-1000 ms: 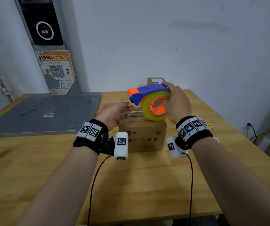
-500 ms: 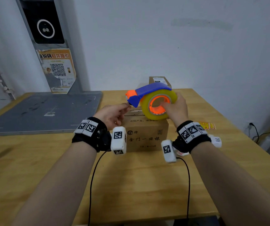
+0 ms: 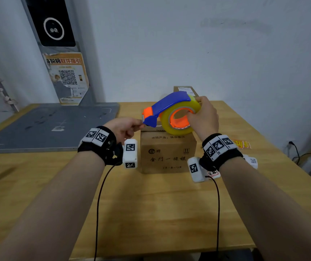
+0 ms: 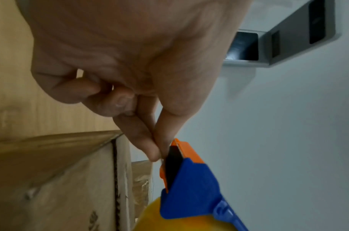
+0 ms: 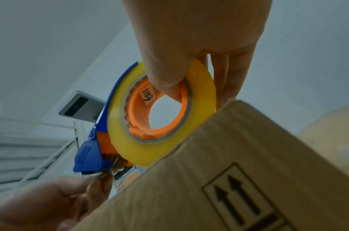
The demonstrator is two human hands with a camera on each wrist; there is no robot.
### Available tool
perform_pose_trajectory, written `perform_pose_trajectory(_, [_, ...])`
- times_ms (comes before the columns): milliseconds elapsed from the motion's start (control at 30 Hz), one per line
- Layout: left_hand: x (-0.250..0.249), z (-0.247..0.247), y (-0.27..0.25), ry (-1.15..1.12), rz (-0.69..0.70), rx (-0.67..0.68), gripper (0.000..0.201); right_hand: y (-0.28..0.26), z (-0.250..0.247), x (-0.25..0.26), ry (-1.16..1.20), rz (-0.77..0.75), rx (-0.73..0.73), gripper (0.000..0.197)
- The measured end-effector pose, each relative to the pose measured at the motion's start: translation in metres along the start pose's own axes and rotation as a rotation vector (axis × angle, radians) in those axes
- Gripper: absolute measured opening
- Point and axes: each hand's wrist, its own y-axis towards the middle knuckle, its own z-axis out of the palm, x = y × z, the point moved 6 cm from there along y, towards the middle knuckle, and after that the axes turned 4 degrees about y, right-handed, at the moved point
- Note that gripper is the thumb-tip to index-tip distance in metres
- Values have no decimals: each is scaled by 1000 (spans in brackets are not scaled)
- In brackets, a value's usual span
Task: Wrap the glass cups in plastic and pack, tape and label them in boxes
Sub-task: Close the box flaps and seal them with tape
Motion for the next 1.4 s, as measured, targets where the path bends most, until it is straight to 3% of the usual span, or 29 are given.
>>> perform_pose_trajectory(233, [-8,-6,-1,59,64,-8,18,-1,-4,3,-75,-18,-18,41])
perform_pose_trajectory(567, [28,-55,11,26,67,-108,8,3,-23,-20,70,24,-154,48])
perform_pose_trajectory(733, [36,-53,13,55,71,-176,10,3,-14,-22,91,13,-142,45])
perform_pose_trajectory(1100, [71,-44,25,31,-24,-127,14,2,-5,-21,70,-25,-117,46])
perform_pose_trajectory(1400, [89,-11,27,-74,-55,-191,18,-2,-1,-24,108,-55,-119,50])
